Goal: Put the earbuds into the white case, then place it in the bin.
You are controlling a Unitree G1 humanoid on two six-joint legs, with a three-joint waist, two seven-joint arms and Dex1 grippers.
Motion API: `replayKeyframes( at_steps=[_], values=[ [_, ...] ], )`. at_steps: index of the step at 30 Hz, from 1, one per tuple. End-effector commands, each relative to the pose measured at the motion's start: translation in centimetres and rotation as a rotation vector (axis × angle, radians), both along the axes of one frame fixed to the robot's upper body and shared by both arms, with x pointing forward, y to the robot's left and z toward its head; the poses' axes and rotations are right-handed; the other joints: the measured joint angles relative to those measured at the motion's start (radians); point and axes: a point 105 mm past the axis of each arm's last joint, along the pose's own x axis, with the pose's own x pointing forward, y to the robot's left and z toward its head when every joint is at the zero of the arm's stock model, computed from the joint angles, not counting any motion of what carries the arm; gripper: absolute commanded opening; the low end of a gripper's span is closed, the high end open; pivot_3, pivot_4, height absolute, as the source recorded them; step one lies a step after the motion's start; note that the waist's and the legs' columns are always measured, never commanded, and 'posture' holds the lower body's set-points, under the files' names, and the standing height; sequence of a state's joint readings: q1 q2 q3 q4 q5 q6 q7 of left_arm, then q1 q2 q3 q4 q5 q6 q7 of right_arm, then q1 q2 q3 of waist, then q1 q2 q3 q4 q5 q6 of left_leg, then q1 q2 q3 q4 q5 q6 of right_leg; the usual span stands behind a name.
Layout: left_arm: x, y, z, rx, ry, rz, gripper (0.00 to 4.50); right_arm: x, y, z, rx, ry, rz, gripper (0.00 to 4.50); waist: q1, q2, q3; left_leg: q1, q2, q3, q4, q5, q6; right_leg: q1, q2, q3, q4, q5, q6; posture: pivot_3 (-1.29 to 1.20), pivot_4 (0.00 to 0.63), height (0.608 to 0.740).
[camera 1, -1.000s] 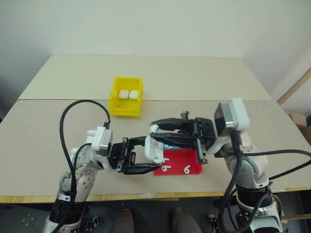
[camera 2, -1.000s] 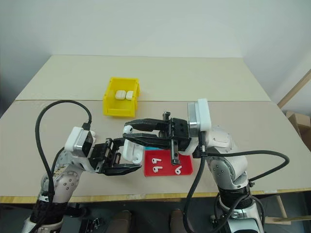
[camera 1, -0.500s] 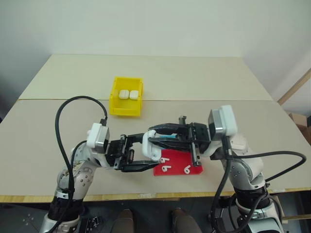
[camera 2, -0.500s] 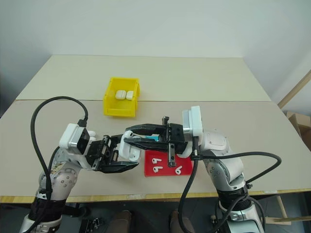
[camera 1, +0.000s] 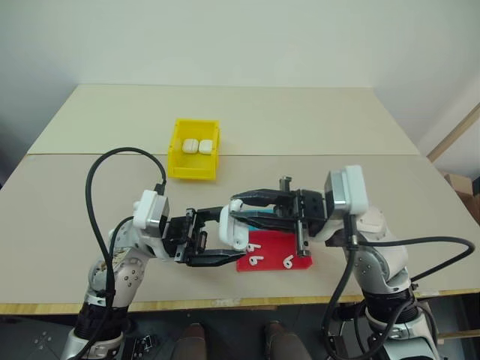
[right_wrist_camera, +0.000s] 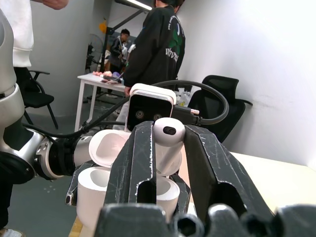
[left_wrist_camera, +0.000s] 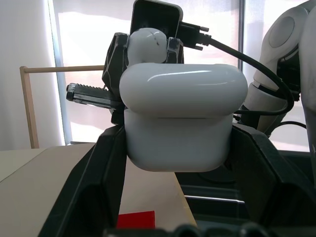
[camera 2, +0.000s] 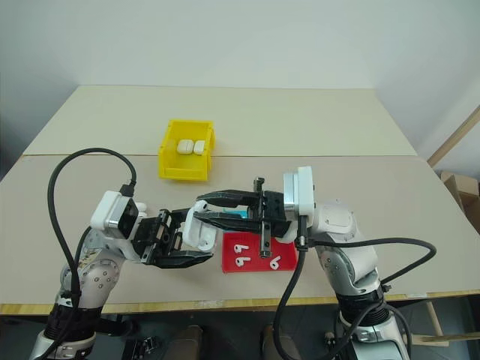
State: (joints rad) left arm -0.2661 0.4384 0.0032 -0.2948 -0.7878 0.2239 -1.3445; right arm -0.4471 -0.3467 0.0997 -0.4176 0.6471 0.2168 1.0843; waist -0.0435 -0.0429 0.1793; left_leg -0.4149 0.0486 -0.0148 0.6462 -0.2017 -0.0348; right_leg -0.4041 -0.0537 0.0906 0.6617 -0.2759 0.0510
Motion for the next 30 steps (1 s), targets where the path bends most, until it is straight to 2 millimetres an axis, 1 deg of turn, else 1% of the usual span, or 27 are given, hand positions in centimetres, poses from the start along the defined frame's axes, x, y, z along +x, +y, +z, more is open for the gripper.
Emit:
replayKeyframes(
  at_steps=[1,13,22,30],
  values=[
    [-0.15,0.19,0.67,-0.016,-0.03,-0.004,2.83,-0.29,-0.34,0.3,0.012,-0.039,-0.007,0.69,0.0,0.0,0.0,0.0,0.0,0.0,0.0,0.0,0.0,0.0,0.0,0.0,0.0,0.0,0.0,0.0,0.15,0.74],
    [-0.02,0.21,0.72,-0.025,-0.028,0.001,2.83,-0.41,-0.46,-0.19,-0.007,-0.045,-0.013,0.69,0.0,0.0,0.0,0.0,0.0,0.0,0.0,0.0,0.0,0.0,0.0,0.0,0.0,0.0,0.0,0.0,0.15,0.74],
    [-0.03,0.3,0.66,-0.024,-0.026,-0.003,2.83,-0.16,-0.41,-0.36,-0.004,-0.089,-0.05,0.69,0.0,0.0,0.0,0.0,0.0,0.0,0.0,0.0,0.0,0.0,0.0,0.0,0.0,0.0,0.0,0.0,0.15,0.74],
    [0.11,0.33,0.62,-0.024,-0.029,0.007,2.83,-0.42,-0.35,-0.57,-0.016,-0.09,-0.024,0.69,0.0,0.0,0.0,0.0,0.0,0.0,0.0,0.0,0.0,0.0,0.0,0.0,0.0,0.0,0.0,0.0,0.15,0.74]
  ],
)
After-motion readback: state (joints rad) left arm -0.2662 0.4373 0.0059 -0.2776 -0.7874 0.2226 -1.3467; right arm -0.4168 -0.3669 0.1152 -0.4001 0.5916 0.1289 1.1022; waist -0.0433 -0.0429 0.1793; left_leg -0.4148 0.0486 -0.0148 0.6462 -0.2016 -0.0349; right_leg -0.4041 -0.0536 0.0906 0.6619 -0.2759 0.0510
